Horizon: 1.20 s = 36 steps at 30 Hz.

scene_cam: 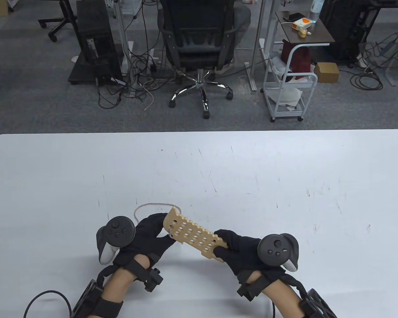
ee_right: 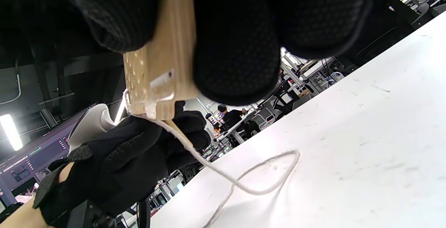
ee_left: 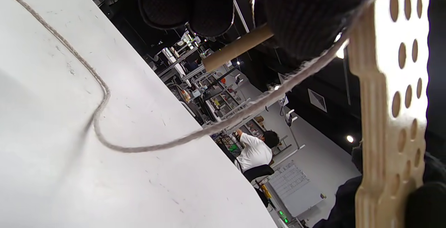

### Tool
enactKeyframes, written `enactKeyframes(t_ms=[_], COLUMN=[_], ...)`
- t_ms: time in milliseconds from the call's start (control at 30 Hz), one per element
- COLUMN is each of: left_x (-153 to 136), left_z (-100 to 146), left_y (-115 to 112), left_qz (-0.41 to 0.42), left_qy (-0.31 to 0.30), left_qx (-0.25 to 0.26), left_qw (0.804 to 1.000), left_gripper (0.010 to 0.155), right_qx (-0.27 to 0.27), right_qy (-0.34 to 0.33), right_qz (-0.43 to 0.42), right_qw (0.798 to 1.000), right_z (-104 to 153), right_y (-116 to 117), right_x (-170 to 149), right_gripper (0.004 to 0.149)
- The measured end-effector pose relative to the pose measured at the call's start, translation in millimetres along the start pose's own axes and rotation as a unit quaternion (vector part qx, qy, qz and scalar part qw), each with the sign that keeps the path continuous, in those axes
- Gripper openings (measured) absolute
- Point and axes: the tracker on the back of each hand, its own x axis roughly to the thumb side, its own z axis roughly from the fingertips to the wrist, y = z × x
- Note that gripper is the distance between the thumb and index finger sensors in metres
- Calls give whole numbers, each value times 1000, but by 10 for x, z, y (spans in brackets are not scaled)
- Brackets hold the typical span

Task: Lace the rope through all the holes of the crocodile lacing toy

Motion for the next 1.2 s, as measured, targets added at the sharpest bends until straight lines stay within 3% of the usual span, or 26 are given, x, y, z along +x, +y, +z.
enactKeyframes(t_ms=[467, 1200], left_x=[2, -24], left_z=[39, 89], left_y=[136, 340], left_qz=[-12, 9], left_qy=[1, 5], left_qx=[64, 111], left_qw=[998, 994], left_gripper=[46, 46], right_qx=[-27, -71], right_qy=[20, 70], right_qz=[3, 10], right_qw=[999, 995], right_z=[11, 26], right_y=[-97, -286], right_x=[-38, -196], right_gripper=[50, 49])
